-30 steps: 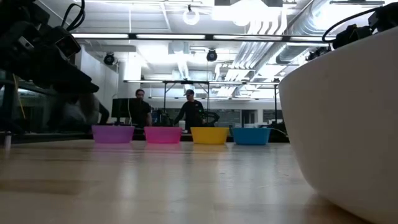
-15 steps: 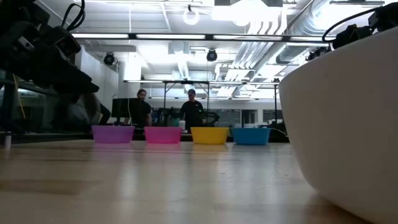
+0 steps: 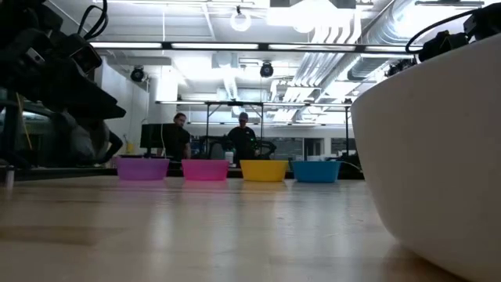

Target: Nest bowls inside each other

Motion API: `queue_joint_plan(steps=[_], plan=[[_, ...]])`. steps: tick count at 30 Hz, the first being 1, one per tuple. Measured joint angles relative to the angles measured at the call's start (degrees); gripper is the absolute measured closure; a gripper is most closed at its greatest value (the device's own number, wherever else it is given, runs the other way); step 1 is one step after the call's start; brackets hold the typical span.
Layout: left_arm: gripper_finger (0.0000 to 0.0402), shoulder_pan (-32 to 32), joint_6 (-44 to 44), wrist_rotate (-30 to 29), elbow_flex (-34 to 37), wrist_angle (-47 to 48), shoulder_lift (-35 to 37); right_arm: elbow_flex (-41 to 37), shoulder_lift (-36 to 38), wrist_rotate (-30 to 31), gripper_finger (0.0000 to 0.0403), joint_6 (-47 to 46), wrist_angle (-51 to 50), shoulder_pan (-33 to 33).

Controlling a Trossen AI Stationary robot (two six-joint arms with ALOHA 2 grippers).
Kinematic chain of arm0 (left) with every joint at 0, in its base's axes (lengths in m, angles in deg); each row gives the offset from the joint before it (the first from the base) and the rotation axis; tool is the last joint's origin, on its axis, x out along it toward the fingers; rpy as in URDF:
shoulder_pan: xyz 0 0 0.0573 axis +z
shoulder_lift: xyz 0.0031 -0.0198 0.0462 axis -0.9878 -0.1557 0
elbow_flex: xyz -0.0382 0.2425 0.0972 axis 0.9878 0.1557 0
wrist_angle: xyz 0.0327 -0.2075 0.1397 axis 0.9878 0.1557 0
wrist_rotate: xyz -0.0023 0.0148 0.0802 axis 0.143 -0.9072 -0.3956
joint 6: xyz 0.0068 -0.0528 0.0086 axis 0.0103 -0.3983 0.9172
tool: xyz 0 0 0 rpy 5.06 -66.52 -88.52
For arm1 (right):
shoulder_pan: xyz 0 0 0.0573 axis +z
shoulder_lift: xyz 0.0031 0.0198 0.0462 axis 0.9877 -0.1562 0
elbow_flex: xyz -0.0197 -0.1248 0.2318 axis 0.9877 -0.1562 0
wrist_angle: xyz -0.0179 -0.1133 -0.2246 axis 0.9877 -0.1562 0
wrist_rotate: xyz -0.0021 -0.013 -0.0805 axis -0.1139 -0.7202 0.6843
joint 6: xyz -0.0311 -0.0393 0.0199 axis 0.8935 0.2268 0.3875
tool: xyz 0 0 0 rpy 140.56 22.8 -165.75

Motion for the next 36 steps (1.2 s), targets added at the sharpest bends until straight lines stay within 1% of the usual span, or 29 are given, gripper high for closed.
queue_joint_plan(steps=[4,6,7,10,14,17,20,24,27,31,36], plan=[[0.0258,0.0,0.0,-0.4,0.0,0.0,0.0,0.0,0.0,0.0,0.0317,0.0,0.0,0.0],[0.0258,0.0,1.8,-1.7,-0.5,0.1,0.0,0.0,0.0,0.0,0.0317,0.0,0.0,0.0],[0.0258,0.0,3.1,-2.8,-1.2,0.9,0.0,0.0,0.0,0.0,0.0317,0.0,0.0,0.0],[0.0258,0.0,7.0,-7.4,-5.5,7.4,-1.6,0.0,0.0,0.0,0.0317,0.0,0.0,0.0],[0.0258,0.1,9.9,-14.9,-12.6,13.8,-6.8,0.0,0.0,0.0,0.0317,0.0,0.0,0.0],[0.0258,0.1,10.8,-19.6,-17.7,16.4,-13.0,0.0,0.0,0.0,0.0317,0.0,0.0,0.0],[0.0258,0.5,11.1,-22.2,-21.7,17.1,-20.5,0.0,0.0,0.0,0.0317,0.0,0.0,0.0],[0.0258,4.4,11.0,-22.2,-25.9,17.1,-30.3,0.0,0.0,0.0,0.0317,0.0,0.0,0.0],[0.0258,8.2,11.0,-22.2,-28.2,17.3,-36.4,0.0,0.0,0.0,0.0317,0.0,0.0,0.0],[0.0258,13.5,11.4,-21.0,-31.1,17.8,-42.2,0.0,0.0,0.0,0.0317,0.0,0.0,0.0],[0.0258,19.0,12.1,-19.4,-35.3,21.9,-47.5,0.0,0.0,0.0,0.0317,0.0,0.0,0.0]])
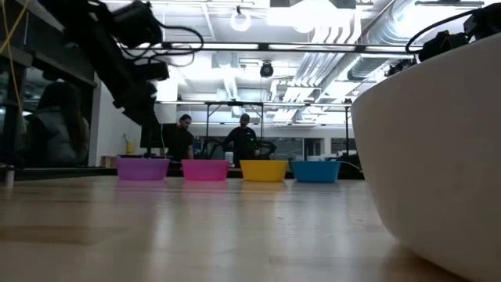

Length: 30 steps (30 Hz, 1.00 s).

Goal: Nest bowls inside each other
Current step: Stack the violet bowl on the white bowl

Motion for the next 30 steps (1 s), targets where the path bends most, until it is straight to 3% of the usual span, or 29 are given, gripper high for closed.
queue_joint_plan(steps=[8,16,26,30], plan=[[0.0258,6.2,2.4,0.0,-6.1,7.1,-5.1,0.0,0.0,0.0,0.0317,0.0,0.0,0.0],[0.0258,9.7,2.4,0.0,-7.2,7.9,-7.1,0.0,0.0,0.0,0.0317,0.0,0.0,0.0],[0.0258,13.6,-1.8,9.2,-7.2,8.5,-7.9,0.0,0.0,0.1,0.0317,0.0,0.0,0.0],[0.0258,13.6,-1.1,9.7,-7.2,10.0,-9.1,0.0,0.0,0.1,0.0317,0.0,0.0,0.0]])
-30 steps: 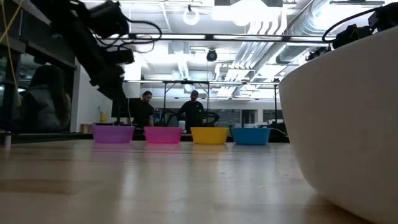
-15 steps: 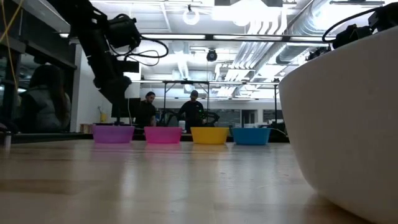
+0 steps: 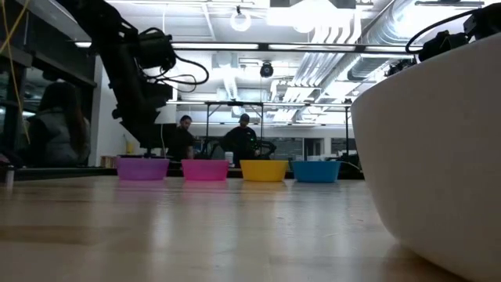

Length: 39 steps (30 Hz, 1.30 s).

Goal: Nest bowls inside each other
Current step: Stack the violet bowl on the white bowl

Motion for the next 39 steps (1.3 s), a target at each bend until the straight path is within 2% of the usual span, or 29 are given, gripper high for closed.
queue_joint_plan(steps=[27,33,39], plan=[[0.0258,0.0,16.3,-1.2,0.0,6.1,-2.3,0.0,0.0,0.1,0.0317,0.0,0.0,0.0],[0.0258,0.0,19.2,-6.7,0.0,6.0,-4.1,0.0,0.0,0.1,0.0317,0.0,0.0,0.0],[0.0258,0.0,19.5,-6.9,0.0,5.7,-5.6,0.0,0.0,0.1,0.0317,0.0,0.0,0.0]])
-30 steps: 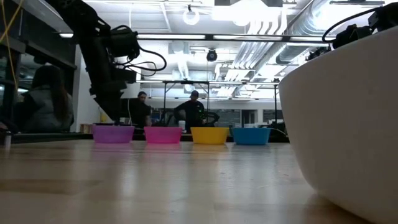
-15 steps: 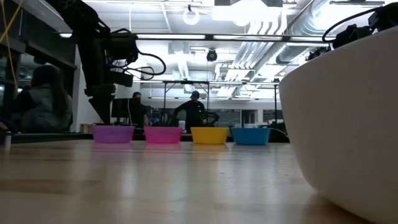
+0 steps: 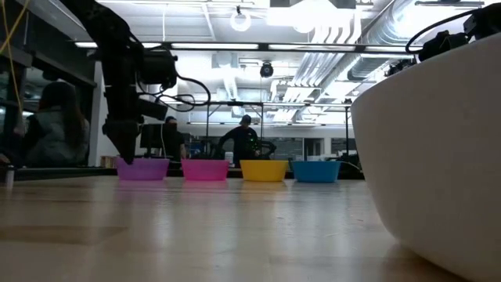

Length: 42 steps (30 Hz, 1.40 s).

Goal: Nest bowls inside each other
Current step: Stack the violet bowl on the white bowl

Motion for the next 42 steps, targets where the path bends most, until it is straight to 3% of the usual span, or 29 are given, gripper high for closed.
queue_joint_plan(steps=[23,27,37,42], plan=[[0.0260,0.0,2.2,1.3,0.0,-0.7,-0.8,0.0,0.0,0.0,0.0317,0.0,0.0,0.0],[0.0285,0.0,2.6,1.3,0.0,-0.8,-0.8,0.0,0.0,0.0,0.0317,0.0,0.0,0.0],[0.0389,0.0,2.6,1.4,0.0,-1.0,-0.8,0.0,0.0,0.0,0.0317,0.0,0.0,0.0],[0.0395,0.0,2.5,1.5,0.0,-1.1,-0.8,0.0,0.0,0.0,0.0317,0.0,0.0,0.0]])
